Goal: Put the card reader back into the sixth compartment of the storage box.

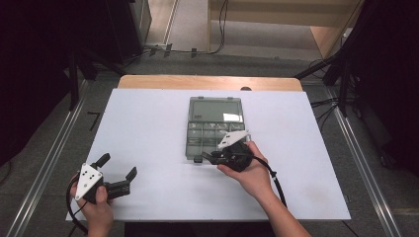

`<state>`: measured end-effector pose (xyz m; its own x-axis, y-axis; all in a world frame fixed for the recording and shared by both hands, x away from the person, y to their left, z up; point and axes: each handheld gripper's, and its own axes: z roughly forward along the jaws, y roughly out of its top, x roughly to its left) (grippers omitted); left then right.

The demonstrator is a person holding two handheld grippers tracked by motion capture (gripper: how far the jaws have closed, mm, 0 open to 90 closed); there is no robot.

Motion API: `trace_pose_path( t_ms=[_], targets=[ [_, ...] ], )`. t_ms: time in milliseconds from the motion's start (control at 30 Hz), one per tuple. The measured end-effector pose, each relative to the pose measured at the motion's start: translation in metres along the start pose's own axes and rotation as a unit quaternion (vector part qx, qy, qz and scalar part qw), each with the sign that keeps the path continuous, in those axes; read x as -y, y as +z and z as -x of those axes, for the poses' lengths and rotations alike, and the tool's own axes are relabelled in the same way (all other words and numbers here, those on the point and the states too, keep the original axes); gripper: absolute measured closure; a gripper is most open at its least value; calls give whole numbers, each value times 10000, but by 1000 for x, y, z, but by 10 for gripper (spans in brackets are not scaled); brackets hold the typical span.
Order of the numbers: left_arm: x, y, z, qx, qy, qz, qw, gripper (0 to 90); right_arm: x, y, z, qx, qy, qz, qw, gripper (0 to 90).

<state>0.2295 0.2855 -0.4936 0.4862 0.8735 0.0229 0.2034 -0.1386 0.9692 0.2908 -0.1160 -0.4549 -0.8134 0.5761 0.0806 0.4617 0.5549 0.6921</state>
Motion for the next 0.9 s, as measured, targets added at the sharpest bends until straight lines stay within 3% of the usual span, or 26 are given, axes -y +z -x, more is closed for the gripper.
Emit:
trace_pose_path(
  t_ms=[900],
  targets=[
    [0, 0, 0, 6, -5, 7, 10000, 0, -14, 4, 17, 241, 226, 36, 9994, 713]
  ],
)
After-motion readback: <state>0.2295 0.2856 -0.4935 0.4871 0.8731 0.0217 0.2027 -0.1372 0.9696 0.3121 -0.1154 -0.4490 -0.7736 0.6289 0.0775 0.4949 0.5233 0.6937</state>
